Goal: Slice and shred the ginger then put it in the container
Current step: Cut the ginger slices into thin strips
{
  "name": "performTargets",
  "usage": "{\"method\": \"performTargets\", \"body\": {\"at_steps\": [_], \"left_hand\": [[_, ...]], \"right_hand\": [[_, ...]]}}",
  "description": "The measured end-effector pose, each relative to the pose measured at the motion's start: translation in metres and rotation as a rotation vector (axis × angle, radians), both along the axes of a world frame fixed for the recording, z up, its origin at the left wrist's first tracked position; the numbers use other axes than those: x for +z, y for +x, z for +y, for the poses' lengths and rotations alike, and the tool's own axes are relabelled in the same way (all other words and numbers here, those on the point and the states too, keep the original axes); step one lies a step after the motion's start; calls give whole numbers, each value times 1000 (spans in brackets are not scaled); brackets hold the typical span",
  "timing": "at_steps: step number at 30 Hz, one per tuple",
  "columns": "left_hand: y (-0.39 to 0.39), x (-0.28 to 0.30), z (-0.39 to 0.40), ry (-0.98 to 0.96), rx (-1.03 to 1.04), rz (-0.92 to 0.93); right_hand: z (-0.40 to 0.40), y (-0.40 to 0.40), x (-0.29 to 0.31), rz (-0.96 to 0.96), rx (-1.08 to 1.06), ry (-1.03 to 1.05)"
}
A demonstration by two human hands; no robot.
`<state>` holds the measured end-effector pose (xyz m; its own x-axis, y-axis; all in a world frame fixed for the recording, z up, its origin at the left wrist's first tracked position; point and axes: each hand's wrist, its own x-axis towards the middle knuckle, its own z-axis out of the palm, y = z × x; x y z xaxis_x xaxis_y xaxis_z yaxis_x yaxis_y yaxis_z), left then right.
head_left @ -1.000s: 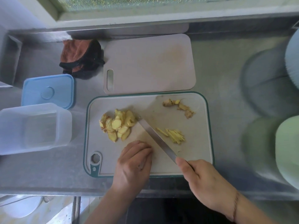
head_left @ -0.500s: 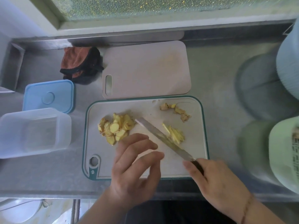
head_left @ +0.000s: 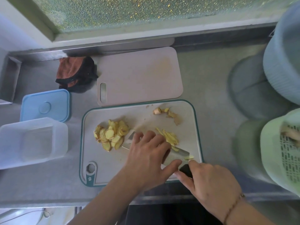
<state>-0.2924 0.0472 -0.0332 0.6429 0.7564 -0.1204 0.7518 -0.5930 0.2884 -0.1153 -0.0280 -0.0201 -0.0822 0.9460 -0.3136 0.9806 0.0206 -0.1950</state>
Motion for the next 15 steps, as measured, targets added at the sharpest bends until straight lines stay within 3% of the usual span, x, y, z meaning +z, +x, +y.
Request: {"method": "performTargets", "body": {"at_steps": [4, 9, 15], "left_hand": [[3, 0, 1, -26, -10, 25], [3, 0, -6, -4, 23, -189], [13, 0, -2, -33, -8, -221]], "right_hand": [[0, 0, 0, 1, 5, 18], [1, 2, 1, 19, 5, 48], [-1, 1, -3, -31, 58, 148]]}}
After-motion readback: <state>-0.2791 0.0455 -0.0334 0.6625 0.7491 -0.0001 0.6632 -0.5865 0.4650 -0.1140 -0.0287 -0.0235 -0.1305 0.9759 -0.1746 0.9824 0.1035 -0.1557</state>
